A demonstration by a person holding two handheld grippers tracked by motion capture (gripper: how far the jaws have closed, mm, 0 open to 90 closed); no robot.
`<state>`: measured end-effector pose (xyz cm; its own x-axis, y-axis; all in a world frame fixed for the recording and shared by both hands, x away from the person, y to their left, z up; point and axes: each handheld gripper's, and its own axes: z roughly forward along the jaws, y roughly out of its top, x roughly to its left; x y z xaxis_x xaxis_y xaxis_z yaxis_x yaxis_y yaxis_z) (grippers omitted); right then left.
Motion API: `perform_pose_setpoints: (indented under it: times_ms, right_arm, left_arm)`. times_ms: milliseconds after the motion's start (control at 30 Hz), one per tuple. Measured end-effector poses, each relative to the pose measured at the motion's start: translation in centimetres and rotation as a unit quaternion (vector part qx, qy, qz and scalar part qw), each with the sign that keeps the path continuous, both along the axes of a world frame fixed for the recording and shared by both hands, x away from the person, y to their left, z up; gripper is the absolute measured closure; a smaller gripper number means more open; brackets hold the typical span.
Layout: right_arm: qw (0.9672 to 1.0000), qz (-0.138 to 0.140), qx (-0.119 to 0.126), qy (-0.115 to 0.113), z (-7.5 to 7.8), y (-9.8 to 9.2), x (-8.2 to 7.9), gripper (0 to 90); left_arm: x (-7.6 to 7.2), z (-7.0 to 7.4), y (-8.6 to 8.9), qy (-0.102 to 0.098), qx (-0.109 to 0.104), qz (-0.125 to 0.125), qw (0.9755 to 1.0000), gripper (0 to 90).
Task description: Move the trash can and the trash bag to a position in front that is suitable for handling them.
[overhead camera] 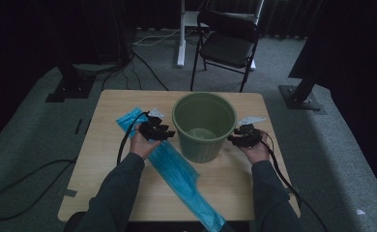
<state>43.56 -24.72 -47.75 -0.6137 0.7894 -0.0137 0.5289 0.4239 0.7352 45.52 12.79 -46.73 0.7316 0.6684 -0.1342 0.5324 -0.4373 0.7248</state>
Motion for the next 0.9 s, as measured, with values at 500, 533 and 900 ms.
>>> perform_pose_setpoints:
  times_ms: [500,533,900]
  right_arm:
    - [0.9997,0.020,0.004,0.012,0.2,0.2,-0.3,63.2]
    - [0.9997,0.023,0.002,0.011,0.2,0.2,-0.4,64.2]
    - [1.0000,-0.001,-0.004,0.006,0.8,0.5,0.3,60.9]
  left_arm:
    - [-0.8,0.1,-0.5,-0.001,0.003,-0.029,0.9996,62.1]
    - [-0.9,0.1,-0.5,-0.001,0.003,-0.030,0.9995,63.2]
    - [-0.2,0.8,-0.5,-0.013,0.006,0.004,0.9999,61.7]
